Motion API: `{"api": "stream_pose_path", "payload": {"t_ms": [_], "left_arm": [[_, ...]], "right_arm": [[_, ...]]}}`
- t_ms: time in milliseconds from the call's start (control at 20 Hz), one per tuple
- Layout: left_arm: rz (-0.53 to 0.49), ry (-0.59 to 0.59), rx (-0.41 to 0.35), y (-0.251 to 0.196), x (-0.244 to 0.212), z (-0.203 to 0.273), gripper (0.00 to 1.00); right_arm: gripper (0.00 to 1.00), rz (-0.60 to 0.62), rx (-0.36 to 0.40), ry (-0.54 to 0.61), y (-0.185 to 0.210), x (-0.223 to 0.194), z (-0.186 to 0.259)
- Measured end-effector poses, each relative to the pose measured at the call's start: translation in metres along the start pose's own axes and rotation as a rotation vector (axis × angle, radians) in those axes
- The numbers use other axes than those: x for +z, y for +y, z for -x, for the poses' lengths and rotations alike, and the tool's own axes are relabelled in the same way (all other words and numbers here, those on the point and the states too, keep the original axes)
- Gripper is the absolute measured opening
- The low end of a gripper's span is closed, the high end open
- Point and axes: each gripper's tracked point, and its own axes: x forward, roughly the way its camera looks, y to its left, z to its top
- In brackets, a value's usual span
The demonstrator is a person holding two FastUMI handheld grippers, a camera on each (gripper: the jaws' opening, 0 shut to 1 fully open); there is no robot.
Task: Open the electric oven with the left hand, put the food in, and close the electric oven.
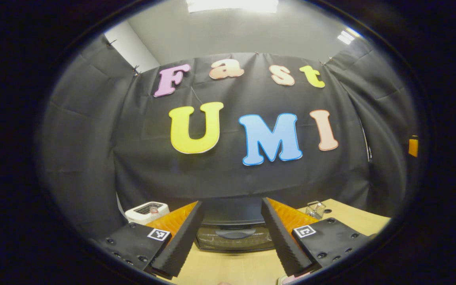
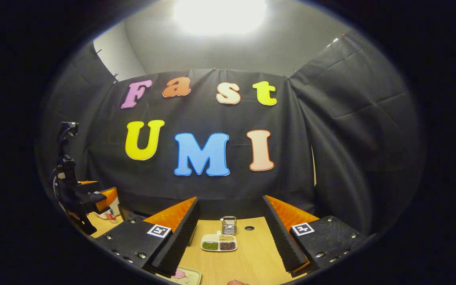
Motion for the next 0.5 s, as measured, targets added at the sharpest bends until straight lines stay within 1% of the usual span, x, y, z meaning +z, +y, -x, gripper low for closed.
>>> {"api": "stream_pose_path", "payload": {"t_ms": [50,100,150,200,250,400,500], "left_arm": [[0.007,0.017,-0.011,-0.002,-0.009,-0.012,1.00],[0.007,0.040,-0.019,-0.004,-0.017,-0.023,0.97],[0.005,0.060,-0.026,-0.005,-0.027,-0.032,0.97],[0.007,0.074,-0.037,-0.006,-0.034,-0.041,0.92],[0.009,0.087,-0.048,-0.008,-0.042,-0.049,1.00],[0.010,0.120,-0.070,-0.010,-0.062,-0.076,1.00],[0.008,0.141,-0.081,-0.011,-0.078,-0.090,1.00]], "right_arm": [[0.95,-0.002,-0.011,0.005,0.000,-0.001,-0.003],[0.95,-0.001,-0.019,0.011,0.002,-0.002,-0.005],[0.95,0.005,-0.029,0.018,0.002,-0.003,-0.007],[0.95,0.016,-0.038,0.021,0.002,-0.003,-0.009],[0.95,0.028,-0.050,0.021,0.003,-0.003,-0.011],[0.95,0.063,-0.085,0.036,0.003,-0.005,-0.014],[0.95,0.080,-0.094,0.052,0.006,-0.008,-0.017]]}}
